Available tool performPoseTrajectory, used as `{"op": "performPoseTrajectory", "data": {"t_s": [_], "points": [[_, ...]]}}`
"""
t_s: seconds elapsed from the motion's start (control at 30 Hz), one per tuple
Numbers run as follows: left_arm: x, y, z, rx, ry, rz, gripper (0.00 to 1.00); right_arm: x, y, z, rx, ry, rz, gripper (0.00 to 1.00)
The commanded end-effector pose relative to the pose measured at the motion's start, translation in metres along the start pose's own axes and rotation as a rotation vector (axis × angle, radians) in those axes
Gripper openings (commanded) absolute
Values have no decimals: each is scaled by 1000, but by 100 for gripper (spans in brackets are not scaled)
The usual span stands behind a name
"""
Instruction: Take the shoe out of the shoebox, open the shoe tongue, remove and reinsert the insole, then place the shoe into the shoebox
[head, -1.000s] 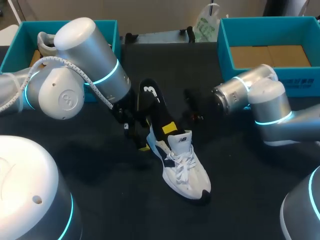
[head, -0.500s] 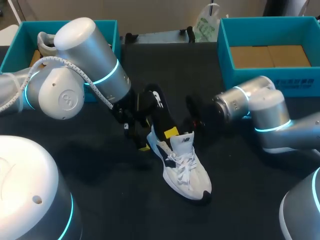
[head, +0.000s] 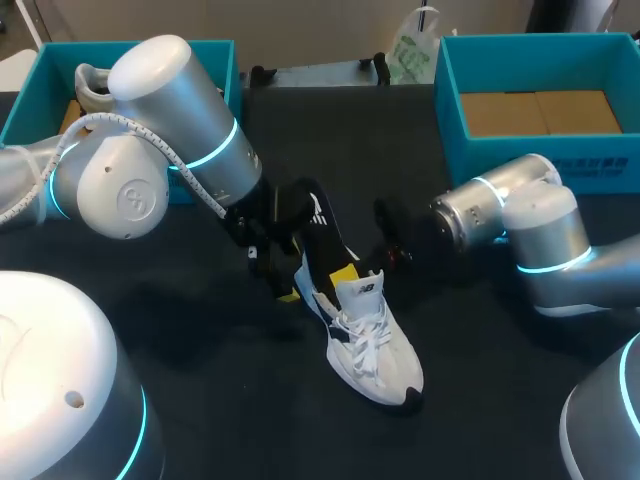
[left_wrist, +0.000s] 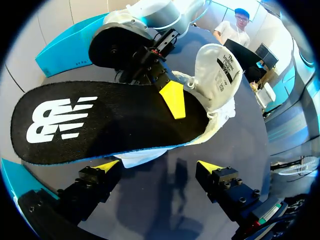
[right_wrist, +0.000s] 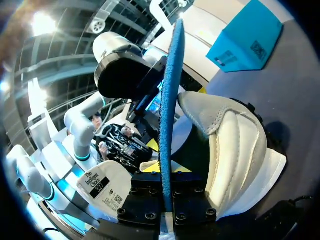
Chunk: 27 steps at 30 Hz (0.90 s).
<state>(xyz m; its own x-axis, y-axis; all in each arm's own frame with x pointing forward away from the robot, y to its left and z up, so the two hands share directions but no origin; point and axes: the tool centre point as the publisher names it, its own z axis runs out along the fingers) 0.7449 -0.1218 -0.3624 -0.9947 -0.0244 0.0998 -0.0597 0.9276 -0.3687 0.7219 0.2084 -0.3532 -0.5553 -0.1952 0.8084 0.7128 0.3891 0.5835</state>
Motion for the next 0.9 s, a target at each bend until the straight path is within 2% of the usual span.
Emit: {"op": "performPoseTrajectory", "data": {"t_s": [0.03,0.1,0.13,0.17,0.2,0.57,0.9], "points": [[0,0,1,-2,-1,0,100,5,-11,1,-10,-32,6,0],[0,0,1,-2,-1,0,100,6,-10,1,-12,-33,-2,0],[0,0,1,-2,-1,0,100,7,-8,1,-9,-34,-7,22],[0,0,1,-2,-1,0,100,7,-7,2,-7,-37,-13,29],[0,0,1,-2,-1,0,100,8,-5,2,-4,-36,-19,33],[0,0,1,-2,-1,0,100,11,9,3,31,-43,-43,27],[0,0,1,-2,-1,0,100,12,19,2,46,-51,-56,36]]}}
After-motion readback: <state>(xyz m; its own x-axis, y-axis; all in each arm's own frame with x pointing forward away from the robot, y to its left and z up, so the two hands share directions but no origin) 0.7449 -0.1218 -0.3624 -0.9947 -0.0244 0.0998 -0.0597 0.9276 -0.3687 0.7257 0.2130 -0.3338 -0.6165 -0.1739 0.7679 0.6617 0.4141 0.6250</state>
